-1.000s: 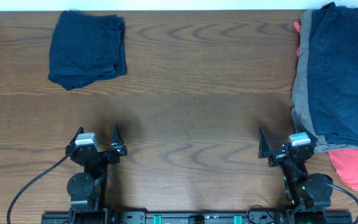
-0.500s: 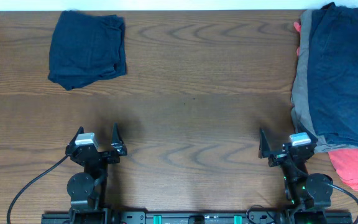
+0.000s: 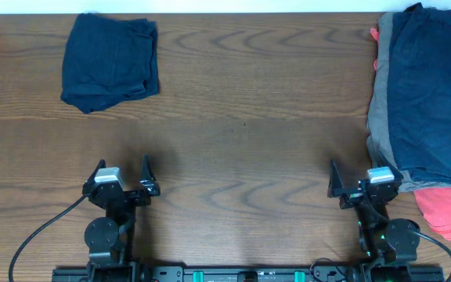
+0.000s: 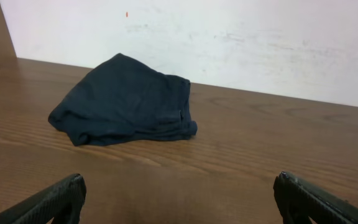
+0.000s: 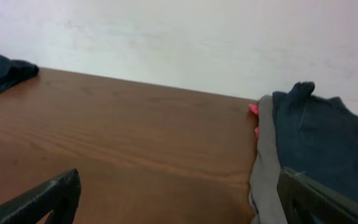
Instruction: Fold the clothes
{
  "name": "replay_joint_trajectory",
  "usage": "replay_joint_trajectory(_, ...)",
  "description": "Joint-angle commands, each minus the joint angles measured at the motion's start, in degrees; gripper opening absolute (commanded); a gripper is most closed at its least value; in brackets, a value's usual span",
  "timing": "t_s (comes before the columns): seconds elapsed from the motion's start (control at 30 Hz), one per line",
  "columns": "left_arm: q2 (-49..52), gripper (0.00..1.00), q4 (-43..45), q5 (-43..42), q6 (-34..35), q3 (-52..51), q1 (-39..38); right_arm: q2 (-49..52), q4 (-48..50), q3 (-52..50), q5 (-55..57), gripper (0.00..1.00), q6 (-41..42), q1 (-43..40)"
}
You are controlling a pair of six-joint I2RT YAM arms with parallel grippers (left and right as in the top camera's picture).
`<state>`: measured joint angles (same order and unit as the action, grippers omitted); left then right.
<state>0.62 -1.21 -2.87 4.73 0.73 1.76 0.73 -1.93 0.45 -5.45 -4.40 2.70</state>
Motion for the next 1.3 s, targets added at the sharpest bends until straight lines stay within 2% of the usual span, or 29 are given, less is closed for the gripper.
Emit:
replay_joint_trajectory(0.0,-0.39,0.98,-2.56,0.48,0.50,-0.50,-0.24,-0.42,1.81,-0.13,0.72,0.99,0.50,-0.44)
replay_joint_trajectory(0.3,-0.39,0.98,-2.01,-0.68,0.50,0.61,-0.24,-0.42,6.69,-0.13,0.72,0.99,0.50,-0.44)
replay_joint_trajectory(0.5,-0.39,0.98,1.46,-1.25,0.50,2.82,-0.24,-0.39,10.23,-0.13,0.00,0.99,0.52,-0.44)
replay_joint_trajectory(0.67,-0.39,0.98,0.79,-1.25,0.50,6.67,-0.24,-0.39,13.86,0.46,-1.01,0.99,0.72,-0.44)
replay_joint_trajectory(0.93,1.07,0.98,-1.25,-3.72,0.48,10.97,-0.24,0.15,13.97,3.85,-0.98,0.99,0.70,-0.44)
replay_joint_trajectory(1.07,4.50,0.98,-3.19,-4.72,0.50,13.70,-0.24,2.99,13.92,6.05,-1.03,0.99,0.74,-0.44)
replay_joint_trajectory(1.27,13.40,0.98,-8.72,-5.55,0.48,21.20,-0.24,13.60,13.92,13.27,-1.86,0.99,0.70,-0.44)
